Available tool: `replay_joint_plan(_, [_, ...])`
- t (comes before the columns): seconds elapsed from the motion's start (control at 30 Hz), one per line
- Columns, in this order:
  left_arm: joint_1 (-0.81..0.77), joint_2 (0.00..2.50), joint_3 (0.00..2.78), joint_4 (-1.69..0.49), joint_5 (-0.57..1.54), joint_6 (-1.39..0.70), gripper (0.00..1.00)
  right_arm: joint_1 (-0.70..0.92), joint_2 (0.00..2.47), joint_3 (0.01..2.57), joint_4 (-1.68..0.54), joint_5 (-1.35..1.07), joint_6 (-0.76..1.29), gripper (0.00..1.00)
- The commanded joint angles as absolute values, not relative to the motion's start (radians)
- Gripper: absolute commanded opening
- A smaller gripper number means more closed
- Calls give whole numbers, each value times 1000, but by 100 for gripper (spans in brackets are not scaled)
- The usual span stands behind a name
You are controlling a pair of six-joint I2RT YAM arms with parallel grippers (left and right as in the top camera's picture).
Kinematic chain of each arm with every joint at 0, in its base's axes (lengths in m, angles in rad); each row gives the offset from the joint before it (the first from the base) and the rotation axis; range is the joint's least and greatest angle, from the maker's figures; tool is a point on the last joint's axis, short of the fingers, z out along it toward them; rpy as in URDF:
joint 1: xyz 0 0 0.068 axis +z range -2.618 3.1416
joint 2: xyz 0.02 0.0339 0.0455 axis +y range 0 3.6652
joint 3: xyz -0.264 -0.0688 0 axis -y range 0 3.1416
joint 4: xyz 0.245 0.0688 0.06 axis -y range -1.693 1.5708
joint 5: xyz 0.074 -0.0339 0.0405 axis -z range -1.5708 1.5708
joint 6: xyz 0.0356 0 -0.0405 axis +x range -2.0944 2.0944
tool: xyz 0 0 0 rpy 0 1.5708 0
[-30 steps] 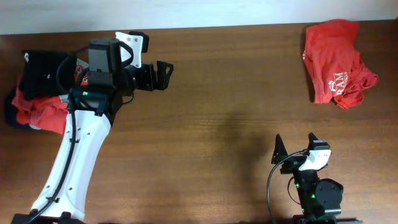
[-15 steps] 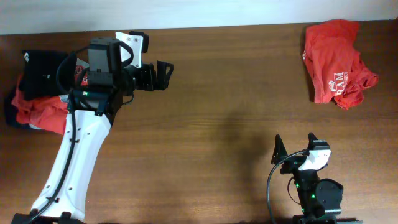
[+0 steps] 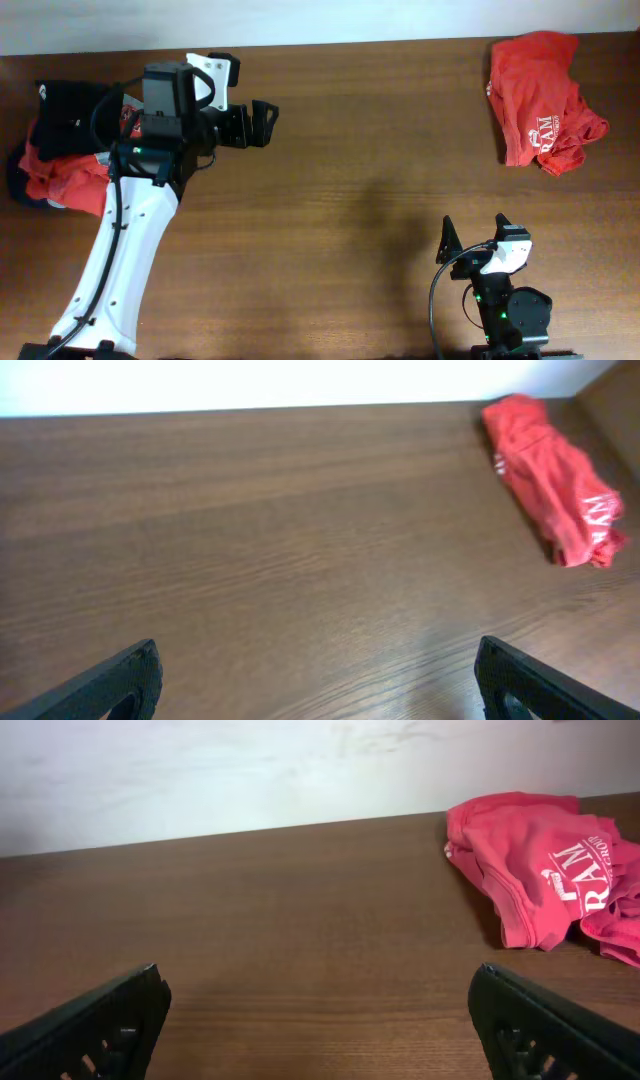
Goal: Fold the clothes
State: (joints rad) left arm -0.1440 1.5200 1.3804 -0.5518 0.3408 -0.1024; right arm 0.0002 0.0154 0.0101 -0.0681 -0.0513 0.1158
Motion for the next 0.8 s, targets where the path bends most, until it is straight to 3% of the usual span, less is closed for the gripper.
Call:
replay_joint_plan(0.0, [-146,1513,1386,-563,251,-87,100,-7,5,6,-72,-71,112,99])
replay_joint_plan(0.3, [-146,1340,1364,-562,217,268,99,-7,5,6,-72,-71,112,98])
replay_joint_plan(0.5, [-101,1134,1219,-521,184,262,99,-7,5,6,-72,-71,112,98])
replay_joint_plan(0.77, [-41,738,769,-289,187,202,99,-7,5,6,-72,-71,112,98])
